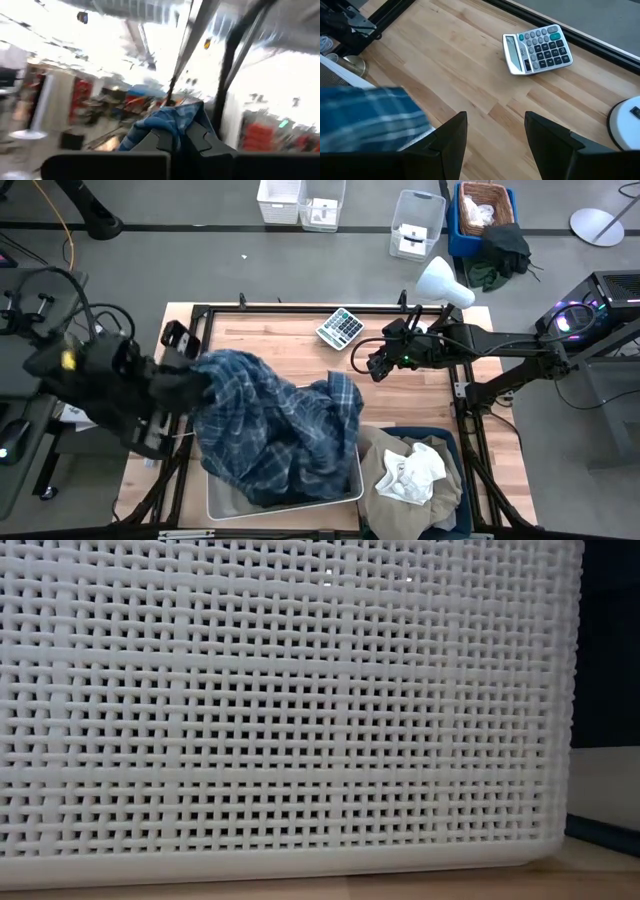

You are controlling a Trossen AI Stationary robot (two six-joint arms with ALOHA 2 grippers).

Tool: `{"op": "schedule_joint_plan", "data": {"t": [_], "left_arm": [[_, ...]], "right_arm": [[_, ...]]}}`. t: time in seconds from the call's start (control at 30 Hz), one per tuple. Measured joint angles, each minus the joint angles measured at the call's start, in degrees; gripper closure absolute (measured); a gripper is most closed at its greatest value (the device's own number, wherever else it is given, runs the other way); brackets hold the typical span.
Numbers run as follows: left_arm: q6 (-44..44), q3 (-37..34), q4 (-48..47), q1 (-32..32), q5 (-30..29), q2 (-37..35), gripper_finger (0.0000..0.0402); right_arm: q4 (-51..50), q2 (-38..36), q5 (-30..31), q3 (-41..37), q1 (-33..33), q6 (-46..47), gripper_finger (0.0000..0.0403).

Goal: Sort clothes
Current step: Put the blue patterned shirt into the white bin

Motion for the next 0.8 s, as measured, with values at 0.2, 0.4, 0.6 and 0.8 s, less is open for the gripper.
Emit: {"op": "schedule_joint_plan", "data": {"t": [0.2, 0.4, 0.6, 0.8], "left_arm": [[-8.82, -0.02, -8.58, 0.00, -5.17, 2.20, 0.0401], [-18.06, -7.88, -15.73, -1.20, -27.50, 3.62, 0.0401], [-48.21, -27.89, -17.83, -0.61, -33.69, -1.50, 0.0401], [-81.71, -47.82, -19.76, -1.50, -32.08, -7.33, 0.0401]], "right_arm": [[-0.35, 0.00, -0.02, 0.00, 0.00, -0.10, 0.0208], [-0.33, 0.00, -0.04, 0.00, 0.00, -1.07, 0.0208], [-0.31, 0.00, -0.07, 0.00, 0.00, -1.51, 0.0208], [-0.33, 0.00, -0.09, 0.00, 0.00, -1.51, 0.0208]]}}
